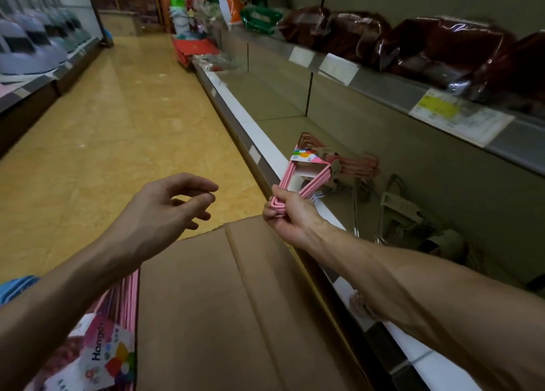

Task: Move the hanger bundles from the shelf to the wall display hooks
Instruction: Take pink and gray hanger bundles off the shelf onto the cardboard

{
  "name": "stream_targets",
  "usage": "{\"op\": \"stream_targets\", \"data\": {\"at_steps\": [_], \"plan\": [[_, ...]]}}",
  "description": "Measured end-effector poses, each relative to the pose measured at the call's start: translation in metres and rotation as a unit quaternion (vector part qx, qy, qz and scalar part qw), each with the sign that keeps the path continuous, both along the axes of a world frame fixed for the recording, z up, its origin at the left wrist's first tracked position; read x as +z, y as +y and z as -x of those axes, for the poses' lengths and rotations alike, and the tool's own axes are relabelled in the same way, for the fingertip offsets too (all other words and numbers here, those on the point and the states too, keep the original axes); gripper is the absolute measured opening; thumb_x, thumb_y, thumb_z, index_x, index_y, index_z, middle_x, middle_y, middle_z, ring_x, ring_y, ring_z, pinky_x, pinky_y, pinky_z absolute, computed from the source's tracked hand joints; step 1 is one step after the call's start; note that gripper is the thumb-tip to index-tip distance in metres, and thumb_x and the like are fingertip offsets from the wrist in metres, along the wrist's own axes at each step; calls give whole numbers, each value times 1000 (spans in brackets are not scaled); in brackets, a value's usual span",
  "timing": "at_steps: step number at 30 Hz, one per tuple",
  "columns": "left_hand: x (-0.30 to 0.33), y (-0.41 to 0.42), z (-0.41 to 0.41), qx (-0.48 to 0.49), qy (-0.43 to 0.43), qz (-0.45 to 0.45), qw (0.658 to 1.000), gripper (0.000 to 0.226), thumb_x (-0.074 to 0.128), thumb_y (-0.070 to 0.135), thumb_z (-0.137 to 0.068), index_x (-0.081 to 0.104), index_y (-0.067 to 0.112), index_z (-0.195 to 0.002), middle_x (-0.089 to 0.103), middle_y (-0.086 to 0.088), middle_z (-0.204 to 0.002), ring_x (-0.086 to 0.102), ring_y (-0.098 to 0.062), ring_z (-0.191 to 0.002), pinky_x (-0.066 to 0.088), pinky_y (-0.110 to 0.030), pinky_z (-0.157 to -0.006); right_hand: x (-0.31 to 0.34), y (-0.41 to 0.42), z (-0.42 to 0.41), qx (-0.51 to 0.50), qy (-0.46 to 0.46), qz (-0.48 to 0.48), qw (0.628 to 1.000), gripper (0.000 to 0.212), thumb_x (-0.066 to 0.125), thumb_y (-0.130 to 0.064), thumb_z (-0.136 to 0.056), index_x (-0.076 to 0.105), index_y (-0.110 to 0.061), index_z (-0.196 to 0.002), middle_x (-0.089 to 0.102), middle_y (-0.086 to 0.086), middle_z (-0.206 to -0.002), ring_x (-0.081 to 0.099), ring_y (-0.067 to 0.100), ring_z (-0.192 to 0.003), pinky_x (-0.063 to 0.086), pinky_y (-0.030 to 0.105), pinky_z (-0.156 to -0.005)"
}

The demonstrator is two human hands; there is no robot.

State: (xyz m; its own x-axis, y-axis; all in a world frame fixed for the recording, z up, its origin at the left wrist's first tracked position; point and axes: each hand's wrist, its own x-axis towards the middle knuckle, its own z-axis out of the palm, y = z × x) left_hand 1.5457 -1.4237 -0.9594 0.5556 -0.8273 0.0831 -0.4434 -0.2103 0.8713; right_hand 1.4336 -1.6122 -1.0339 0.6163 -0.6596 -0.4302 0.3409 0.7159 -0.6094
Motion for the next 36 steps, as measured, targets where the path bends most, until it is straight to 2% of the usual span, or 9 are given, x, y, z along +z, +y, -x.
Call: {"op": "stream_targets", "data": {"at_steps": [7,11,15,19,23,25,30,33,36], "plan": [[5,14,-8,18,-19,-5,1000,18,57,25,-97,64,30,-112,67,10,-106,68,2,-84,53,-21,-72,-5,25,22,131,48,76,987,34,59,-2,-95,45,-11,-124,48,9,-74,47,15,-57,40,21,-44],[6,15,-10,22,-41,-16,999,17,57,26,-97,64,31,-112,66,12,-106,68,-5,-88,55,-23,-75,-3,36,36,222,72,113,966,38,62,-1,-92,45,-14,-122,52,11,-75,50,17,-59,45,24,-46],[11,17,-18,33,-62,-34,997,19,58,30,-97,62,32,-116,63,14,-107,66,-8,-95,56,-35,-85,1,50,48,320,87,160,930,32,65,-3,-92,48,-17,-115,56,10,-75,56,20,-64,53,34,-57],[17,21,-24,43,-73,-28,996,21,57,30,-97,59,28,-118,61,15,-106,61,-8,-99,54,-26,-73,10,67,55,379,96,181,902,37,64,-3,-92,47,-16,-122,61,11,-80,65,21,-73,60,40,-66],[22,27,-33,72,-68,-10,995,33,58,29,-97,58,21,-129,63,6,-115,61,-3,-95,51,-19,-63,13,84,56,421,102,199,879,41,61,-2,-93,43,-15,-127,59,7,-78,60,18,-70,58,33,-63],[23,30,-39,80,-81,-18,993,41,59,33,-97,54,22,-136,61,1,-128,60,-7,-106,50,-19,-68,13,93,54,425,107,198,877,39,62,0,-92,44,-16,-124,58,6,-77,57,17,-67,55,30,-59],[29,30,-44,107,-105,-25,988,63,62,43,-92,42,21,-147,47,-2,-148,48,-18,-131,44,-34,-95,13,111,51,451,84,184,869,37,64,1,-89,46,-20,-114,57,8,-80,55,17,-69,50,28,-59],[34,35,-50,118,-102,-21,988,68,64,44,-90,39,17,-148,47,-3,-148,51,-19,-126,44,-29,-89,14,124,42,474,78,216,850,35,65,0,-88,45,-20,-110,55,7,-81,55,18,-69,50,29,-62],[37,39,-55,119,-133,-20,984,59,67,44,-89,49,18,-138,61,-1,-124,60,-16,-104,45,-25,-79,17,137,32,492,72,267,826,33,66,-3,-89,44,-20,-107,58,5,-81,56,18,-70,51,30,-64]]}}
